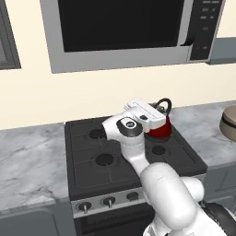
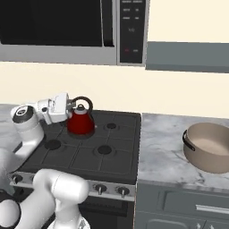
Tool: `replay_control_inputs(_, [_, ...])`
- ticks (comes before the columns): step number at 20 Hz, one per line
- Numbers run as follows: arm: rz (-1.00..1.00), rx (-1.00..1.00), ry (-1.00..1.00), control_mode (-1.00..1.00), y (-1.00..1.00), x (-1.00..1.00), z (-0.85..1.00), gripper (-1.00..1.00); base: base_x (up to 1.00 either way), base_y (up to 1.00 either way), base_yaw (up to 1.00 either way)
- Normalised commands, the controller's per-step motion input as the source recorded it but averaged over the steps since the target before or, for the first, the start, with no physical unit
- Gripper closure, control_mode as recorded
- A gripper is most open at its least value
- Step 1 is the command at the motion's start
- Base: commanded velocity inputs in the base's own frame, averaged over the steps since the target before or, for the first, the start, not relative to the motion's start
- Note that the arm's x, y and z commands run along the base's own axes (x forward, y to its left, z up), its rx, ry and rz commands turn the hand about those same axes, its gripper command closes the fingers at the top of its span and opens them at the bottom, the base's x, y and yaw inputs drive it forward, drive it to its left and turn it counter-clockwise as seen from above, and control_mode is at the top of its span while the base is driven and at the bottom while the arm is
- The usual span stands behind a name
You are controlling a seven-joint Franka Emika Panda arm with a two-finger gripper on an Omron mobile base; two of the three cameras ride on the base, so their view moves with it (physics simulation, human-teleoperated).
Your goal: Pick the kettle from the cabinet and place it on a stove burner. Then pick the pot from the counter and place it on another stove burner. Finally, turn both burners on.
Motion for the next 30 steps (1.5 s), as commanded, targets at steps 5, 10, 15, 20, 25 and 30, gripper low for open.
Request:
replay_control_inputs(5, [-0.10,-0.08,0.00,-1.00,-0.03,0.50,-0.11,1.00,0.00,0.00,0.00])
replay_control_inputs(10, [-0.08,-0.07,0.00,-1.00,-0.03,0.53,-0.09,1.00,0.00,0.00,0.00])
replay_control_inputs(15, [-0.07,-0.05,0.00,-1.00,-0.02,0.53,-0.10,1.00,0.00,0.00,0.00])
replay_control_inputs(20, [-0.05,-0.02,0.00,-1.00,-0.07,0.47,-0.12,1.00,0.00,0.00,0.00])
replay_control_inputs(25, [-0.04,0.00,0.00,-1.00,-0.16,0.40,-0.17,1.00,0.00,0.00,0.00])
replay_control_inputs(30, [-0.04,0.00,0.00,-1.00,-0.17,0.40,-0.17,1.00,0.00,0.00,0.00])
